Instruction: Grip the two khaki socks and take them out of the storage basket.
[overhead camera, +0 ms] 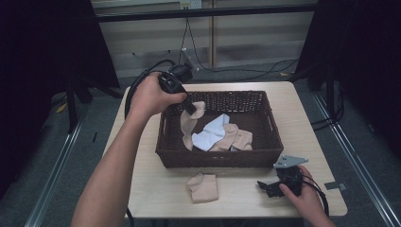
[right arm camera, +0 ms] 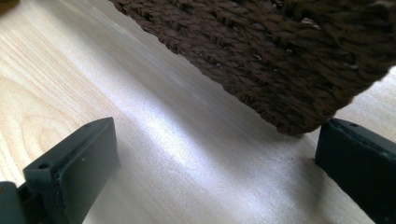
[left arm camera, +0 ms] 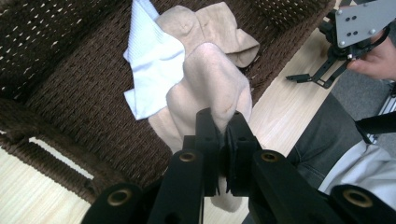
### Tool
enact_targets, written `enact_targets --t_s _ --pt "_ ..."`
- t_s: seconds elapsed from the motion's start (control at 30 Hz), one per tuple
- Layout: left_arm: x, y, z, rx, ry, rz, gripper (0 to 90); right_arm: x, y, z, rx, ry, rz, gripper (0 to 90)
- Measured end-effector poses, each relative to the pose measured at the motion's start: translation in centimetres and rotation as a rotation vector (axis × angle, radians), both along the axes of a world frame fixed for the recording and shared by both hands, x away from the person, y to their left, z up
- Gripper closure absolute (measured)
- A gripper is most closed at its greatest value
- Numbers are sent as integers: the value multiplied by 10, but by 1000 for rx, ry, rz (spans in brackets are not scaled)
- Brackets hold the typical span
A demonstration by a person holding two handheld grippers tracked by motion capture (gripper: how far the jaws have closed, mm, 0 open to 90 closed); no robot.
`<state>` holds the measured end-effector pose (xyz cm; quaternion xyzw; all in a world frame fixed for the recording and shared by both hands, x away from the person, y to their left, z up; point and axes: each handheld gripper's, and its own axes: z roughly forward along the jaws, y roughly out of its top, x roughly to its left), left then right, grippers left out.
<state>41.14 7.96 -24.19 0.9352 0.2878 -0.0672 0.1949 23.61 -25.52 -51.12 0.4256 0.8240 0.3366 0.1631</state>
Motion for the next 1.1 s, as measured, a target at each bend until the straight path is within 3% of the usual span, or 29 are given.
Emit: enact_targets --t_s 0.9,1.1 --pt "-21 19 11 -13 2 -28 858 0 0 0 0 1 -1 0" --pt "-27 22 13 2 -4 -40 858 0 0 0 0 0 0 0"
